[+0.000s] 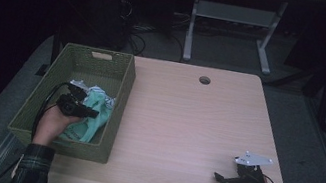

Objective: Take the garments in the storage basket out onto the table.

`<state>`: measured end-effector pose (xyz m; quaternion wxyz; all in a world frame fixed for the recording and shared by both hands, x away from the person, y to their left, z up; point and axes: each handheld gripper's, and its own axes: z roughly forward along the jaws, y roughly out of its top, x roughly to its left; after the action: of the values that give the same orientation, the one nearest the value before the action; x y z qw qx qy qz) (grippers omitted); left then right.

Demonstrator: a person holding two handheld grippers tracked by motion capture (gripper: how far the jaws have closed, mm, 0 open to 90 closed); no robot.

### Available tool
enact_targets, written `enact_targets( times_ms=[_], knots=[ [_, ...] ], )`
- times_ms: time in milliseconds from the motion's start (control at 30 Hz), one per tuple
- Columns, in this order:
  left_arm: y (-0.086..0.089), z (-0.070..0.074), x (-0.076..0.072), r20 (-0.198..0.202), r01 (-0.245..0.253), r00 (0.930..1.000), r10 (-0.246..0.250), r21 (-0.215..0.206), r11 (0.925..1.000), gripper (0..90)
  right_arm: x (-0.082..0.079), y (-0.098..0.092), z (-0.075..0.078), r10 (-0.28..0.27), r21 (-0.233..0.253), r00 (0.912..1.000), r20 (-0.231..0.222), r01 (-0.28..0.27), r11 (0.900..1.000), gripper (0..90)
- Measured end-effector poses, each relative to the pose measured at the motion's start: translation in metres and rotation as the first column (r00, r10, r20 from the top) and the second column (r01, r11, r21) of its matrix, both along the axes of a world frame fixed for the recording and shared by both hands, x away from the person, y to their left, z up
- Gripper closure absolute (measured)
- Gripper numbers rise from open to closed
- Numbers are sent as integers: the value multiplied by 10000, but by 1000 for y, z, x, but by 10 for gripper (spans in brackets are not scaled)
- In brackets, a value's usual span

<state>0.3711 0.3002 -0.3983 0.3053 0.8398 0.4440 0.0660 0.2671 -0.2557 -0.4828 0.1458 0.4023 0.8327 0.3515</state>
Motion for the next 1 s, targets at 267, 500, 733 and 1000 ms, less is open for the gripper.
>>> enact_targets(
  times_ms=[267, 500, 733, 1000],
  knots=[
    [9, 11, -4, 953, -406, 9942, 493, -910, 9950, 823, 0, 0, 0, 4, -11, 10000, -6, -4, 10000, 20],
    [16, 21, -9, 1561, -660, 9834, 925, -1670, 9837, 840, 0, 0, 0, 2, -9, 10000, -7, -2, 10000, 20],
    [24, 29, -14, 2111, -886, 9675, 1393, -2330, 9684, 845, 0, 0, 0, -7, -21, 10000, 5, 7, 10000, 20],
    [33, 43, -19, 2834, -836, 9418, 1810, -3240, 9424, 849, 0, 0, 0, -2, -11, 10000, -8, 2, 10000, 20]
  ],
)
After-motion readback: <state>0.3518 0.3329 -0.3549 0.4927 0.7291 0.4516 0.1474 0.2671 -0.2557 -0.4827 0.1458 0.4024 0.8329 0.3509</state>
